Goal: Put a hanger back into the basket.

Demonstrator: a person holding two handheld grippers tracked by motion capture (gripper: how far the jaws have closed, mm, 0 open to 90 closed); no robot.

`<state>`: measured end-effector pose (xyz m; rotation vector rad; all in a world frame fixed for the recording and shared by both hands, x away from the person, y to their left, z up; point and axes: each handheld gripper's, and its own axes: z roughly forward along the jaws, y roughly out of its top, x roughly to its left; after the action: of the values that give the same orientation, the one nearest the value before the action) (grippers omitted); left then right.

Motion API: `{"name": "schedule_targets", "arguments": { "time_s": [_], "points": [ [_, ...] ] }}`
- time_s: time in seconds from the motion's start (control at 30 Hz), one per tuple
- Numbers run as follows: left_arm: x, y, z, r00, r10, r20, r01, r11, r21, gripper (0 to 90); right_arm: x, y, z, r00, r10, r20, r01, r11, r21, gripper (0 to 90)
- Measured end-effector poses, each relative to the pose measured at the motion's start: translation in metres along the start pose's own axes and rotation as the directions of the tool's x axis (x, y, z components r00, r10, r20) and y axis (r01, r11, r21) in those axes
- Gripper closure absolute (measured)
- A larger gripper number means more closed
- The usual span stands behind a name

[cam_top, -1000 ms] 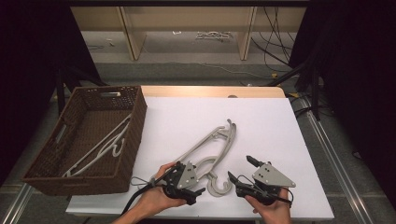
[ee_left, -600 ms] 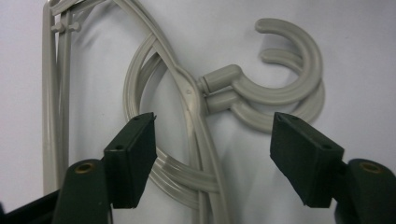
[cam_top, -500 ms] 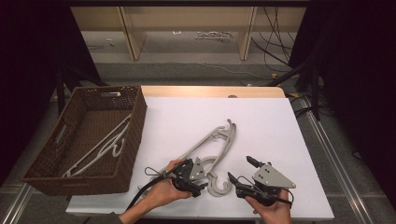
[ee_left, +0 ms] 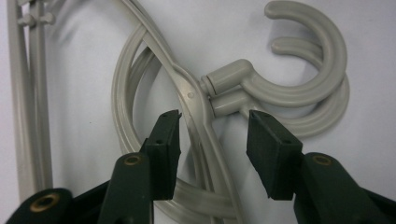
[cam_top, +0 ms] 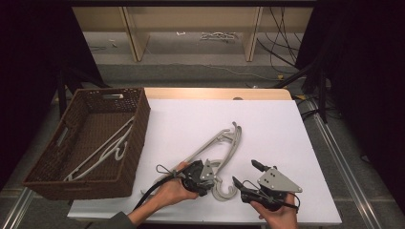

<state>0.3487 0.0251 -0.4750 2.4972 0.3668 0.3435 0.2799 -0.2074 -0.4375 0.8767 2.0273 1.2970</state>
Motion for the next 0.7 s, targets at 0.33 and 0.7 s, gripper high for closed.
{"name": "schedule_targets", "arguments": {
  "time_s": [0.33, 0.7],
  "points": [
    [0.01, 0.003, 0.003, 0.9973, -0.068, 0.03, 0.066, 0.9966, 0.049, 68.8, 0.0, 0.0, 0.001, 0.9998, -0.018, 0.006, 0.018, 0.9998, -0.012, 21.9],
    [0.017, 0.002, -0.002, 0.9821, -0.181, 0.052, 0.179, 0.9829, 0.044, 77.8, 0.001, 0.0, 0.001, 0.9997, -0.024, 0.0, 0.024, 0.9997, -0.004, 22.1]
  ]
}}
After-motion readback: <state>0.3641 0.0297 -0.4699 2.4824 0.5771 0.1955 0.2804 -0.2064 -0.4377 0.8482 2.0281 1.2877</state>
